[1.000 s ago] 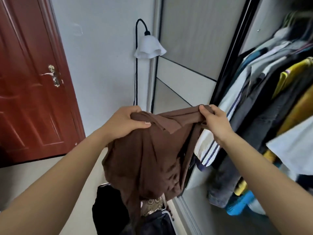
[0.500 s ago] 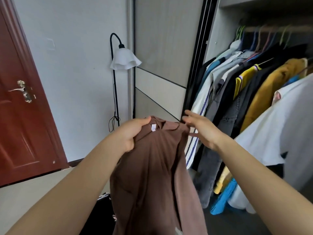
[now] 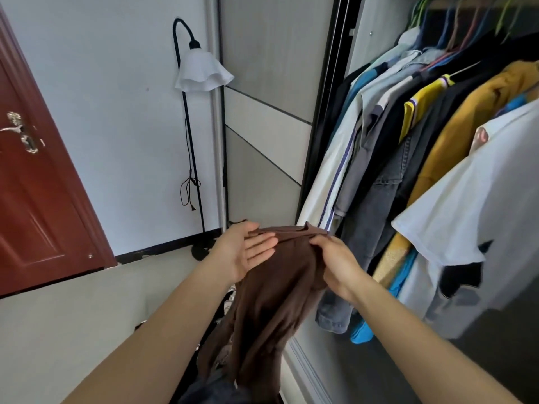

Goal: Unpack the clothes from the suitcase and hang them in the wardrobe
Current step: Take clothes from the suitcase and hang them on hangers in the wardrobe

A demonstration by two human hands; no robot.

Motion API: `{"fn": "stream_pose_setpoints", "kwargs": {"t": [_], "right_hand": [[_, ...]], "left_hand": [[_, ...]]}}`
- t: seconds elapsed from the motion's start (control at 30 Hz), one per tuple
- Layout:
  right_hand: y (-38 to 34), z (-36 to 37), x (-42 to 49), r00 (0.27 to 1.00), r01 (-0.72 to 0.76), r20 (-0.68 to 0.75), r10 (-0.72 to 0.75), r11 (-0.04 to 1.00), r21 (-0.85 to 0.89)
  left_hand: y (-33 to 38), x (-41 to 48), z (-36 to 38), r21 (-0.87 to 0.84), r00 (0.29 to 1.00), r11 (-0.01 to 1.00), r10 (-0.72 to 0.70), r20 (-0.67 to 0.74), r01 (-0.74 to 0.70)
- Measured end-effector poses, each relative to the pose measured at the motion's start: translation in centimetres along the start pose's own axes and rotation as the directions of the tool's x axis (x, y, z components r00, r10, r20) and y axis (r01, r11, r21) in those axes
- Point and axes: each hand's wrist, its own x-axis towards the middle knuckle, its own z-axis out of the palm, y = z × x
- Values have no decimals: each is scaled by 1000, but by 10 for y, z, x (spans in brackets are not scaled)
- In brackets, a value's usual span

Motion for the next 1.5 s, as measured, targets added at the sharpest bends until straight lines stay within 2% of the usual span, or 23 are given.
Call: {"fn": "stream_pose_setpoints", "kwargs": {"t": [0.1,0.17,0.3,0.4,0.6,0.73,0.83,0.97,1.07,1.13,1.23,1.37,1.5], "right_hand": [[-6,6,3,997,-10,80,3,996,90],[-4,13,7,994,15,102,-27,993,114],[-2,22,12,989,-61,144,29,974,220],[-3,20,16,984,-77,173,36,969,234],[-6,3,22,979,-89,196,54,981,170],[-2,-10,22,977,-110,198,79,983,150],[1,-18,22,975,-105,209,76,986,131],[5,-27,18,971,-102,227,78,990,97],[10,-36,15,969,-114,232,84,986,122],[12,-46,14,977,-123,193,94,982,144],[22,-64,15,985,-167,65,162,982,85],[46,-82,19,976,-206,-59,211,975,83],[59,-90,18,971,-234,-38,236,970,58]], "left_hand": [[-26,7,-22,82,998,995,-56,-38,59],[-45,13,-32,65,996,994,-82,-36,84],[-77,25,-44,-4,990,991,-134,-41,134],[-95,32,-48,-129,979,975,-192,-73,182],[-106,41,-40,-384,981,912,-181,-63,144],[-113,50,-32,-323,989,937,-147,-8,136],[-119,55,-30,-290,987,946,-159,-29,144],[-130,58,-27,-152,973,967,-216,-76,203],[-131,59,-24,-170,970,969,-203,-132,180],[-124,61,-28,-271,968,952,-193,-163,144],[-108,64,-39,-415,962,904,-195,-190,102],[-95,59,-38,-448,970,893,-146,-195,44],[-88,54,-27,-469,976,883,-113,-185,13]]}}
